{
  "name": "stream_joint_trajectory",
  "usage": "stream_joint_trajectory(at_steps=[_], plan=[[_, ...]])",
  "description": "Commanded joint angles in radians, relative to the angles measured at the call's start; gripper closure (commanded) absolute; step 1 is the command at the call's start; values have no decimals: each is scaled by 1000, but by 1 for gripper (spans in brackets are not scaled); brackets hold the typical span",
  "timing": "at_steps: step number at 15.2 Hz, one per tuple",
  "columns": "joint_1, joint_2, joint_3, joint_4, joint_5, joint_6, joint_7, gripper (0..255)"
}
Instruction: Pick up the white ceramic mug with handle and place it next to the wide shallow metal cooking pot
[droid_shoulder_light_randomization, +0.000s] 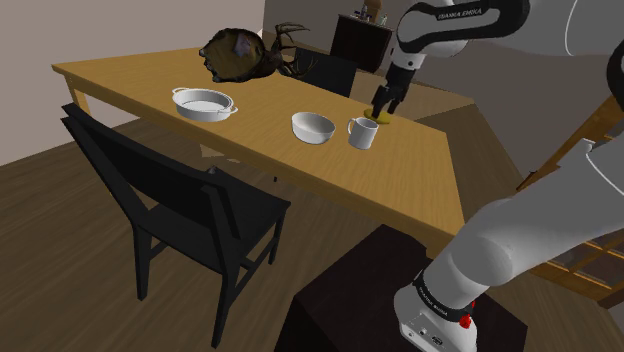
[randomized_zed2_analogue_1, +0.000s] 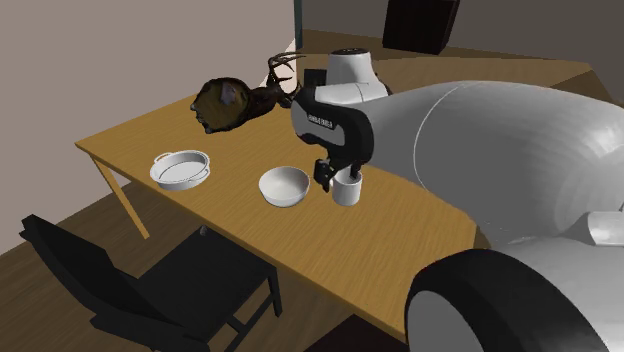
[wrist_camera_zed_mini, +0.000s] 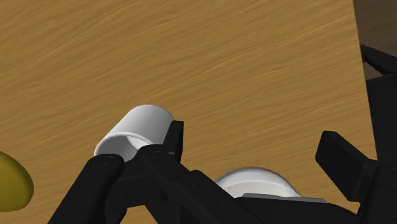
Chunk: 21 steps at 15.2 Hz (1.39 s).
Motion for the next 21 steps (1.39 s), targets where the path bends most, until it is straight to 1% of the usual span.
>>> stream_joint_trajectory(at_steps=[1, 5, 9, 12, 15, 17, 21], plan=[[-3, 79, -31, 46, 22, 29, -41, 0], [-19, 234, -82, 155, 86, 58, -130, 0], [-54, 399, -114, 286, 167, 66, -219, 0], [-94, 528, -123, 402, 232, 56, -281, 0], [-147, 658, -120, 534, 291, 32, -331, 0], [-178, 727, -114, 611, 319, 15, -351, 0], [-179, 741, -109, 577, 326, 61, -357, 0]])
